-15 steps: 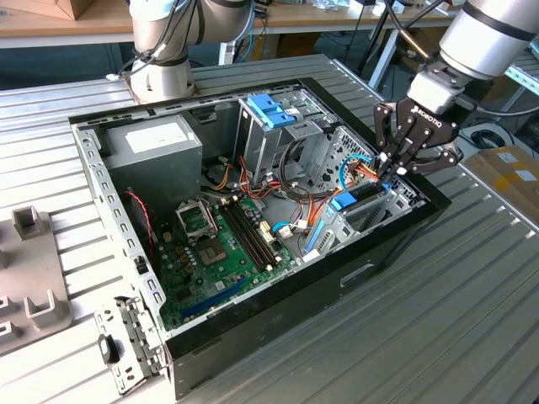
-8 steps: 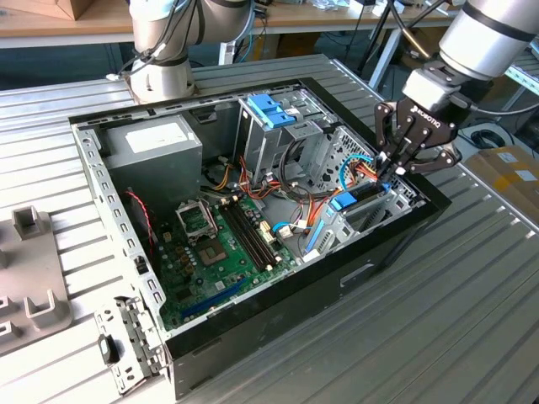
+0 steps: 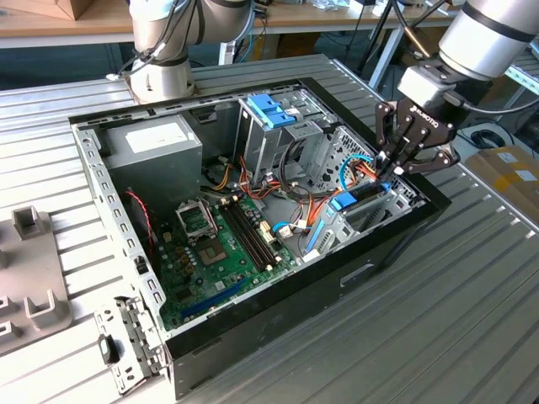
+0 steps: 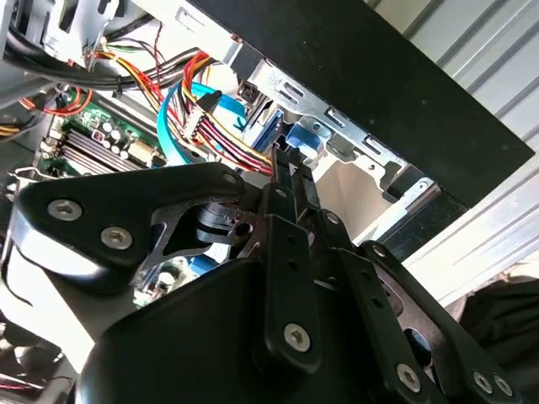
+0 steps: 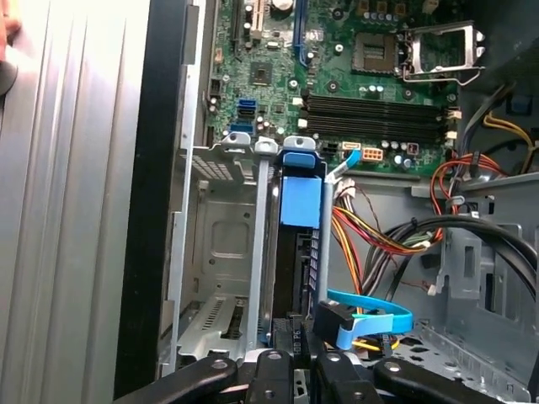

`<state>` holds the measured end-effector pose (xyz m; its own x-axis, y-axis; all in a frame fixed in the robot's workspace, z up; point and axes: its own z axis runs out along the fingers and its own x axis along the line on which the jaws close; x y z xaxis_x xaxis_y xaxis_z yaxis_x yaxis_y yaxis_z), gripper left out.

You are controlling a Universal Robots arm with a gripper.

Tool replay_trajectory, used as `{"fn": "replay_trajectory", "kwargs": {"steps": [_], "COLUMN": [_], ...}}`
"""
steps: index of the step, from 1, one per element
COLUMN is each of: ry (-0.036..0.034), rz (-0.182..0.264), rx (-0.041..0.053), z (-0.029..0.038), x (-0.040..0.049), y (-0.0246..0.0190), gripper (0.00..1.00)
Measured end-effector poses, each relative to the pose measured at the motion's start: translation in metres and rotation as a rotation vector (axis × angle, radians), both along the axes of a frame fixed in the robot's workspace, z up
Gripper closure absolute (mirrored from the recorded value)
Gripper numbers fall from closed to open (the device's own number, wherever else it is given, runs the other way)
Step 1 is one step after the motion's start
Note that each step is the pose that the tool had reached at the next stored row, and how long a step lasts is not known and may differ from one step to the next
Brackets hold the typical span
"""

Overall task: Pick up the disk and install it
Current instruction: 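Insert the first disk wire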

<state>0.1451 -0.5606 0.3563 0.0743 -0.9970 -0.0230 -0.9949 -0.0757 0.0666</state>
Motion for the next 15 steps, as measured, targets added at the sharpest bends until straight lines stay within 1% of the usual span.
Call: {"fn": "replay_trajectory", "kwargs": {"steps": [1,5,10,15], "ry": [0.0,0.0,0.0,0.0], "rz": [-0.016,-0.05,-0.121,-0.159], "rx": [0.0,0.0,0.0001,0.0], "z": [0.0,-0.0001,-0.0001,-0.0001], "x": [-0.0001,-0.0005,-0.0016,-0.0023], "y": [0.0,0.0,0.0,0.0], "gripper": [0.83,0.83,0.83,0.83]}}
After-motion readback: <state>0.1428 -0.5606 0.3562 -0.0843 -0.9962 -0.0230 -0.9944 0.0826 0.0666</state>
